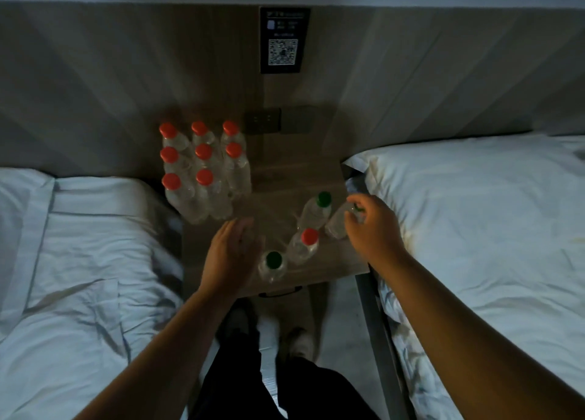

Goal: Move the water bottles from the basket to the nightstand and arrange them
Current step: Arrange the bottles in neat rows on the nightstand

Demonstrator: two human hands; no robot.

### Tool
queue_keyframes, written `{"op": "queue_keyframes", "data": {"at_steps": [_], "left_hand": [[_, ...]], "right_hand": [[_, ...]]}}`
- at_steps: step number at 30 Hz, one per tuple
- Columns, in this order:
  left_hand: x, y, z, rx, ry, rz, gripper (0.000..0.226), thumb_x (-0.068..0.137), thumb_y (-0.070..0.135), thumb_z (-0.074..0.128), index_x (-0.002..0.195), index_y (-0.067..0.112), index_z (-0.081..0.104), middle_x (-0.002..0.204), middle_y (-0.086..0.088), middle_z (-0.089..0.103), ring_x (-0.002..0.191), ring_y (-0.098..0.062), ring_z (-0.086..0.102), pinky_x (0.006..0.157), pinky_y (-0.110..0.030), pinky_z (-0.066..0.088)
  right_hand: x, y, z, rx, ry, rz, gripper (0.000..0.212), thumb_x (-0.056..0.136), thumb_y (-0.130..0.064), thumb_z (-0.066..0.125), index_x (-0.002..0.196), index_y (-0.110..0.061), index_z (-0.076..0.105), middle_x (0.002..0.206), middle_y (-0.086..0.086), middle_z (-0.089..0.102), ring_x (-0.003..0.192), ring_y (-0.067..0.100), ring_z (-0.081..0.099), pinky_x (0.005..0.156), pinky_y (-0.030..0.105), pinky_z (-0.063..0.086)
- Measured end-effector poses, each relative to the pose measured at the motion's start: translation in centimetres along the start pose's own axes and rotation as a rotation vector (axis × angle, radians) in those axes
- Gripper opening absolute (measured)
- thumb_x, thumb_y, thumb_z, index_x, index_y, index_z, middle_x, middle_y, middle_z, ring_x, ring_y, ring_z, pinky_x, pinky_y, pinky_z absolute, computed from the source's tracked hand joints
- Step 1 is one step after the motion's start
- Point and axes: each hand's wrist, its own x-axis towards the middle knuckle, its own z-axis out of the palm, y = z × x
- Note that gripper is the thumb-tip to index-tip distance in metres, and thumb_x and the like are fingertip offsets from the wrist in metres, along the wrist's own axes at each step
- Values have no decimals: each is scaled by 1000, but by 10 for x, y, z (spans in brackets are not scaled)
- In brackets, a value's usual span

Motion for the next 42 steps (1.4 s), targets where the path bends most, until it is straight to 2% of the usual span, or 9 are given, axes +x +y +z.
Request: {"op": "queue_keyframes", "data": {"at_steps": [3, 9, 14, 18, 25, 30, 36, 38, 42], "left_hand": [[24, 27, 22, -4, -99, 50, 32, 89, 31, 60, 119, 19, 60, 106, 1, 63, 96, -18, 62, 74, -28, 46], [89, 76, 77, 165, -306, 140, 58, 87, 30, 65, 140, 17, 47, 138, -4, 55, 126, -19, 53, 104, -37, 45], [110, 78, 113, 359, -468, 154, 58, 82, 28, 71, 135, 16, 52, 129, -10, 60, 117, -25, 58, 88, -30, 48], [115, 69, 125, 447, -406, 180, 33, 77, 22, 74, 107, 17, 63, 96, -4, 60, 94, -25, 62, 69, -29, 42], [120, 56, 108, 456, -319, 117, 26, 70, 29, 81, 83, 16, 63, 80, 0, 62, 75, -19, 61, 60, -29, 44], [106, 42, 68, 337, -222, 32, 23, 72, 25, 79, 89, 13, 68, 83, -5, 67, 77, -22, 64, 70, -39, 57], [80, 15, 10, 366, -97, 40, 21, 73, 24, 80, 88, 15, 67, 82, 3, 60, 75, -16, 60, 66, -27, 49], [72, 2, -6, 392, -74, 35, 21, 75, 23, 79, 90, 15, 68, 82, 5, 58, 76, -15, 59, 63, -19, 43], [66, -25, -33, 426, -9, -48, 30, 69, 24, 84, 92, 8, 71, 90, -7, 65, 82, -26, 61, 71, -30, 46]], "right_hand": [[10, 30, -6, -5, 43, 41, 31, 87, -18, 60, 118, -13, 61, 113, 9, 66, 105, 24, 62, 88, 33, 50], [36, 55, 7, 2, -84, 166, 43, 83, -18, 61, 126, -18, 54, 123, 7, 62, 115, 25, 57, 96, 37, 49], [52, 69, 12, -57, -207, 186, 45, 86, -22, 62, 130, -16, 51, 123, 10, 62, 115, 28, 57, 91, 32, 45], [54, 79, 15, -16, -205, 202, 37, 86, -24, 65, 120, -15, 55, 118, 8, 64, 111, 26, 58, 80, 24, 38], [61, 74, 20, -2, -208, 132, 27, 86, -28, 67, 110, -19, 60, 96, -2, 62, 80, 7, 55, 60, 13, 36], [70, 50, 30, -7, -232, -12, 17, 85, -29, 65, 98, -19, 62, 84, -7, 59, 79, 13, 61, 57, 17, 40], [86, 3, 52, 16, -343, -77, 9, 91, -28, 59, 82, -30, 56, 77, -9, 58, 81, 13, 56, 64, 22, 38], [90, -12, 67, -3, -375, -91, 10, 90, -25, 62, 99, -23, 63, 94, 1, 67, 96, 20, 60, 76, 26, 42], [86, -47, 92, -78, -416, -120, 44, 83, -31, 70, 123, -17, 58, 116, 6, 67, 109, 24, 60, 85, 28, 44]]}}
